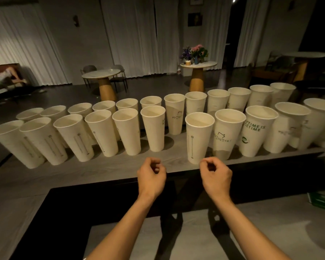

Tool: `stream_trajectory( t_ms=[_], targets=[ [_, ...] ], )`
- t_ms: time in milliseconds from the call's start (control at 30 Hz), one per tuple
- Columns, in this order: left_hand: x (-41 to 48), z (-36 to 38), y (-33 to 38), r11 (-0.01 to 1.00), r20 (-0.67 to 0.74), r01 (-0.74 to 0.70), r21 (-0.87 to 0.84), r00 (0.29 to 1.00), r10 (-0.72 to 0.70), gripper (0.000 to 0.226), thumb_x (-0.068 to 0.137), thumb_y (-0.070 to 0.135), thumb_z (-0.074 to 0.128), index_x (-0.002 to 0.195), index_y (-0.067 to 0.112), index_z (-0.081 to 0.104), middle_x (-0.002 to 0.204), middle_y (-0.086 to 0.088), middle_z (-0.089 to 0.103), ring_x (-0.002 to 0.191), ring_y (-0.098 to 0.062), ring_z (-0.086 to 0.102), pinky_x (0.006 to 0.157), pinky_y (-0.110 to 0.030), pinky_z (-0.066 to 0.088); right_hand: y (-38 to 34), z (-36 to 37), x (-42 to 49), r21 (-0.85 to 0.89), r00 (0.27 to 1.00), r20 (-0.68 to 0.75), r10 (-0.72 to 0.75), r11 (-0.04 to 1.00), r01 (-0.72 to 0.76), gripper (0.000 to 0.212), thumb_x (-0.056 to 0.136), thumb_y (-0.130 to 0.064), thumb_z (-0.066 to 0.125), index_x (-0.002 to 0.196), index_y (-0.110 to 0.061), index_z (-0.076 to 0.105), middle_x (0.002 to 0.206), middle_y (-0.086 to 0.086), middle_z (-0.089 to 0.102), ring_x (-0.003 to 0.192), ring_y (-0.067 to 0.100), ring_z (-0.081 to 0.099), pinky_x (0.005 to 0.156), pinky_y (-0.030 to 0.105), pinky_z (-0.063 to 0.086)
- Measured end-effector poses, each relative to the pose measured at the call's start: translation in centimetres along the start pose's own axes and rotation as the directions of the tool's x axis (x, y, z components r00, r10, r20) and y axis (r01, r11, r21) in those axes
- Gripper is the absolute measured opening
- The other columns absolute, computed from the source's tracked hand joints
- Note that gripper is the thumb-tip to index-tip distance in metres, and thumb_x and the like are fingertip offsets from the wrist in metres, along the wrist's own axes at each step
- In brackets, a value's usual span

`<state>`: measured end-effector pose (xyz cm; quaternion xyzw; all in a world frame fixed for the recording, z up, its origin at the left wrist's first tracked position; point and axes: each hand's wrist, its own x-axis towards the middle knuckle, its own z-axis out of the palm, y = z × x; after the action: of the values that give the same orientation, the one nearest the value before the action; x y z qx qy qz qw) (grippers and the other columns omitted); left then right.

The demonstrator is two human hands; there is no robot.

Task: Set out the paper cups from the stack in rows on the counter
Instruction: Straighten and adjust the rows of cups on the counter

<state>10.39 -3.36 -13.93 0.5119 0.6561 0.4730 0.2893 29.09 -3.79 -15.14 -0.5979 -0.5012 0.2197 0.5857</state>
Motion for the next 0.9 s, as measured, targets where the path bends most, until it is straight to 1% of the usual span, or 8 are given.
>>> stream_trajectory(
  t_ms=[67,167,333,433,533,633,733,900],
  targets=[
    [-0.5,1.5,1.1,0.999,0.076,-0.039,-0.026,0.996,0.041,0.022,0.096,0.016,0.071,0.115,0.021,0.062,0.104,0.004,0.067,0.094,-0.008,0.068,0.072,-0.013,0.055,0.0,-1.7,1.0,0.034,0.992,-0.122,0.028,0.999,-0.024,0.010,0.093,-0.013,0.069,0.091,-0.022,0.068,0.090,-0.002,0.070,0.087,0.015,0.068,0.077,0.030,0.056],
    [-0.5,3.8,2.5,0.996,0.138,-0.084,-0.007,0.987,0.084,0.048,0.090,0.030,0.080,0.130,0.022,0.056,0.120,0.009,0.062,0.111,-0.007,0.061,0.096,-0.026,0.054,0.6,-3.6,3.0,0.022,0.979,-0.186,0.088,0.996,-0.085,0.022,0.090,-0.017,0.075,0.109,-0.016,0.063,0.111,0.004,0.068,0.106,0.021,0.064,0.078,0.020,0.049],
    [0.5,7.2,3.6,0.992,0.195,-0.094,0.084,0.978,0.076,0.088,0.077,0.047,0.089,0.147,0.020,0.042,0.143,0.001,0.052,0.128,-0.015,0.056,0.108,-0.037,0.052,2.8,-4.5,5.9,-0.136,0.977,-0.022,0.213,0.967,-0.214,0.076,0.078,-0.034,0.087,0.140,-0.016,0.047,0.141,0.006,0.056,0.125,0.024,0.057,0.099,0.041,0.052],
    [1.3,8.9,3.7,0.993,0.213,-0.084,0.080,0.975,0.066,0.095,0.074,0.046,0.091,0.149,0.018,0.039,0.150,-0.003,0.049,0.135,-0.019,0.052,0.111,-0.038,0.049,3.8,-4.3,7.0,-0.167,0.979,0.020,0.202,0.966,-0.196,0.083,0.075,-0.036,0.089,0.142,-0.017,0.045,0.143,0.005,0.056,0.129,0.026,0.056,0.104,0.047,0.051],
    [2.3,10.1,3.7,0.993,0.183,-0.086,0.078,0.981,0.071,0.097,0.071,0.044,0.093,0.148,0.019,0.040,0.148,-0.001,0.049,0.136,-0.019,0.050,0.110,-0.038,0.049,4.3,-3.9,8.4,-0.178,0.982,0.039,0.185,0.968,-0.175,0.078,0.075,-0.034,0.089,0.139,-0.018,0.048,0.139,0.004,0.059,0.126,0.025,0.059,0.101,0.042,0.052],
    [3.3,10.8,3.6,0.995,0.146,-0.092,0.042,0.986,0.085,0.085,0.073,0.040,0.092,0.141,0.021,0.044,0.137,0.002,0.055,0.130,-0.016,0.054,0.102,-0.033,0.051,4.5,-2.8,9.8,-0.235,0.982,0.082,0.170,0.961,-0.147,0.066,0.081,-0.032,0.084,0.136,-0.018,0.050,0.135,0.004,0.061,0.124,0.024,0.060,0.095,0.035,0.051],
    [4.2,11.0,3.4,0.994,0.111,-0.103,0.036,0.989,0.099,0.070,0.079,0.033,0.088,0.135,0.022,0.048,0.129,0.004,0.058,0.126,-0.015,0.056,0.100,-0.034,0.053,4.6,-1.5,10.9,-0.307,0.979,0.118,0.166,0.944,-0.123,0.062,0.083,-0.040,0.080,0.134,-0.020,0.050,0.133,0.002,0.061,0.125,0.024,0.058,0.098,0.041,0.053],
    [7.1,10.4,2.9,0.998,0.006,-0.062,0.033,0.998,0.062,0.067,0.079,0.031,0.087,0.134,0.022,0.051,0.127,0.003,0.061,0.121,-0.015,0.059,0.099,-0.034,0.054,4.9,0.6,12.6,-0.420,0.971,0.193,0.143,0.906,-0.050,0.056,0.083,-0.048,0.076,0.126,-0.021,0.054,0.127,-0.004,0.064,0.125,0.022,0.053,0.098,0.043,0.051]
  ],
)
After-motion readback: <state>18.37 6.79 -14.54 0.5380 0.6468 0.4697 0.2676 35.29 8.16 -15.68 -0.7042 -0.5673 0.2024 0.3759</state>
